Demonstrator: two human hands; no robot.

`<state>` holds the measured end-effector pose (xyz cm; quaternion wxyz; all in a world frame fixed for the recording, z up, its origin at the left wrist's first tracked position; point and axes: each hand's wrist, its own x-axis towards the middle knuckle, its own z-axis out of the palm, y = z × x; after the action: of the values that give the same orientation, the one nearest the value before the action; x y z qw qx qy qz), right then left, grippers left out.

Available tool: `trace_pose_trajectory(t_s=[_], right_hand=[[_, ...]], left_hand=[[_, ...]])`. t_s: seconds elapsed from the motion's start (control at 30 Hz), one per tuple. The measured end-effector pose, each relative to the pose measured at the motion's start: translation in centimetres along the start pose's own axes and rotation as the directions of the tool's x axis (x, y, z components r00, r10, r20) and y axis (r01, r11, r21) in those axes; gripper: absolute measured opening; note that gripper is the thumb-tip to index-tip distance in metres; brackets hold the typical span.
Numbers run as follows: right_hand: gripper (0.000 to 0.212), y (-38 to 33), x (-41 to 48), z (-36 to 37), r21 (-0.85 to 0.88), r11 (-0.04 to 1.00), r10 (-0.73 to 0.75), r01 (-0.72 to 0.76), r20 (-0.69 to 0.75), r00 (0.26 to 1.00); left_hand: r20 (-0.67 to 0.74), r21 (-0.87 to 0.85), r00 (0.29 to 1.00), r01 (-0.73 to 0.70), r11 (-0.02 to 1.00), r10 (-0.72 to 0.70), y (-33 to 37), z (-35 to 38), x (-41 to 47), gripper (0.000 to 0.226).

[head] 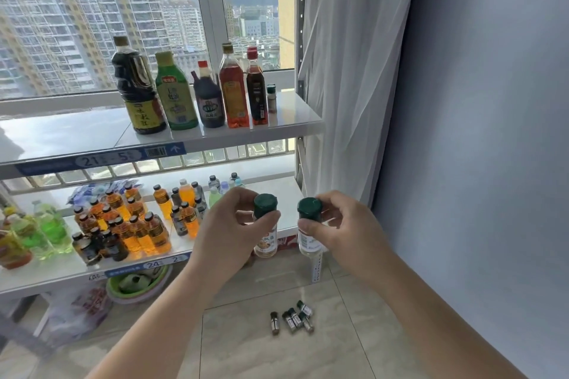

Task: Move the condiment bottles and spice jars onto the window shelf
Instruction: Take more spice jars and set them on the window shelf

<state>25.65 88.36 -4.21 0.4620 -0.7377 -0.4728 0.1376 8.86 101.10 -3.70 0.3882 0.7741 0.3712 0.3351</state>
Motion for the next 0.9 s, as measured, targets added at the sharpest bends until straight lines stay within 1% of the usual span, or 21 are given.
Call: trace_pose_trajectory(t_s=[0.2, 0.3, 0.47, 0.6, 0.77, 0.9], right_hand=[[0.032, 2.7, 8.1, 1.0, 0.033, 0.999, -0.013, 0.012, 0.020, 1.000], [0.026, 4.1, 13.1, 1.2, 0.044, 0.998, -0.040, 0.039, 0.028, 0.999], [0.024, 6.5, 22.0, 1.2, 0.058, 0.995, -0.090, 0.086, 0.061, 0.994], [0.027, 8.3, 28.8, 0.9, 0.068, 0.989, -0.134, 0.128, 0.097, 0.986], [0.029, 9.5, 35.6, 0.7, 0.058, 0.985, -0.167, 0.162, 0.103, 0.981], [0.028, 9.8, 40.3, 1.1, 0.050, 0.989, -0.146, 0.142, 0.100, 0.984]], left_hand=[[0.002, 0.020, 1.000, 0.003, 1.000, -0.003, -1.7, 2.2, 6.8, 0.023], [-0.001, 0.048, 1.000, 0.008, 0.999, -0.008, -2.2, 3.4, 11.2, 0.022], [-0.064, 0.064, 0.997, 0.040, 0.997, -0.036, -2.7, 5.3, 18.9, 0.023], [-0.107, 0.079, 0.994, 0.032, 0.996, -0.023, -2.5, 6.7, 24.7, 0.023], [-0.138, 0.086, 0.989, 0.056, 0.995, -0.044, -3.0, 7.8, 29.1, 0.023], [-0.157, 0.060, 0.985, 0.087, 0.994, -0.077, -3.8, 7.9, 31.9, 0.023]])
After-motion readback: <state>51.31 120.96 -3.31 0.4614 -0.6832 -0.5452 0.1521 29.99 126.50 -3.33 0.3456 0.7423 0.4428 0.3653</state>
